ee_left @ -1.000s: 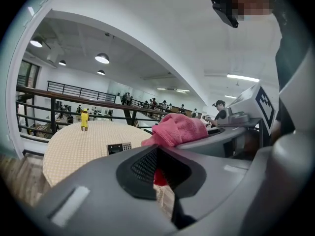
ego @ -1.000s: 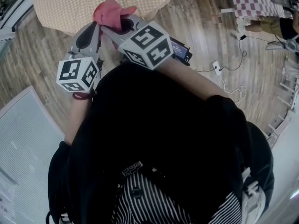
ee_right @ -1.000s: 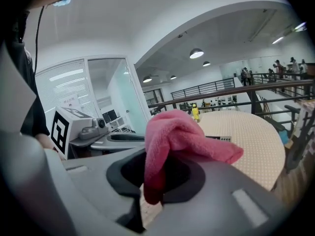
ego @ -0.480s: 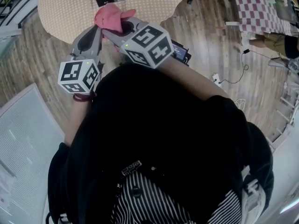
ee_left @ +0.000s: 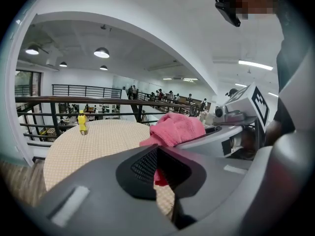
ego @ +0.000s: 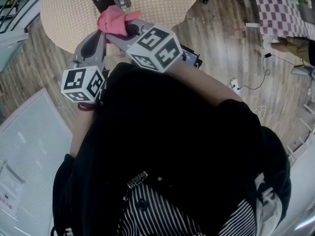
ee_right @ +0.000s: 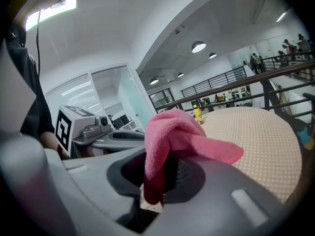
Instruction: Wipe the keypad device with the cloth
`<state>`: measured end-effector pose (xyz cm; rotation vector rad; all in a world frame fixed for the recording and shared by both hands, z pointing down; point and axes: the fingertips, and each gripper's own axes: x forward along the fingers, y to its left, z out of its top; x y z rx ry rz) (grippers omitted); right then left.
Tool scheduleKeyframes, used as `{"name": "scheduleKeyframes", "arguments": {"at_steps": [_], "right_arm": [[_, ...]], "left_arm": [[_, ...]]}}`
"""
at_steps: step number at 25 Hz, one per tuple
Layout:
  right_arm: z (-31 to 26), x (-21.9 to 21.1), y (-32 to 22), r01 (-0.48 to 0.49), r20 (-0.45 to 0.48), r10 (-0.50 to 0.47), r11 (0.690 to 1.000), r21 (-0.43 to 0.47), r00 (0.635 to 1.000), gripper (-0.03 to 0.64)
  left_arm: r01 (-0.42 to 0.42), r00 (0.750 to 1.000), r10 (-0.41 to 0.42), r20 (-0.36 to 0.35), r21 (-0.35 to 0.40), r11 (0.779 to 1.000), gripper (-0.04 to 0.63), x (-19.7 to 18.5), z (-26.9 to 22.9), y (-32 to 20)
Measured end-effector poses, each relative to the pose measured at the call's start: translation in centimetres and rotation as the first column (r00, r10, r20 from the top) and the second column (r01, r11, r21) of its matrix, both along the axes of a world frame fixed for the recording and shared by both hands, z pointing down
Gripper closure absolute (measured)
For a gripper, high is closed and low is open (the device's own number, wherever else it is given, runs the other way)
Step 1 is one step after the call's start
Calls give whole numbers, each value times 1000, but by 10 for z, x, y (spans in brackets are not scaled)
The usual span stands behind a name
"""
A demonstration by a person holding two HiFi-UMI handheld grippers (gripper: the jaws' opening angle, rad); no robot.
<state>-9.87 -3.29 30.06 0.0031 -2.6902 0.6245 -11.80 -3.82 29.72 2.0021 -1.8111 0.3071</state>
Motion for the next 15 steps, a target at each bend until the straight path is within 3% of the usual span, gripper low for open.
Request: {"name": "scheduleKeyframes", "arguments": {"at_steps": [9, 15], "right_arm": [[11, -16, 0, 45, -39, -46, 999, -21, 998, 554], [13, -28, -23, 9, -57, -10, 1000, -10, 998, 554]], "left_arm": [[31, 999, -31, -31, -18, 999, 592, -16, 12, 1], [-7, 999, 7, -45, -2, 1000, 592, -28, 14, -23]]}}
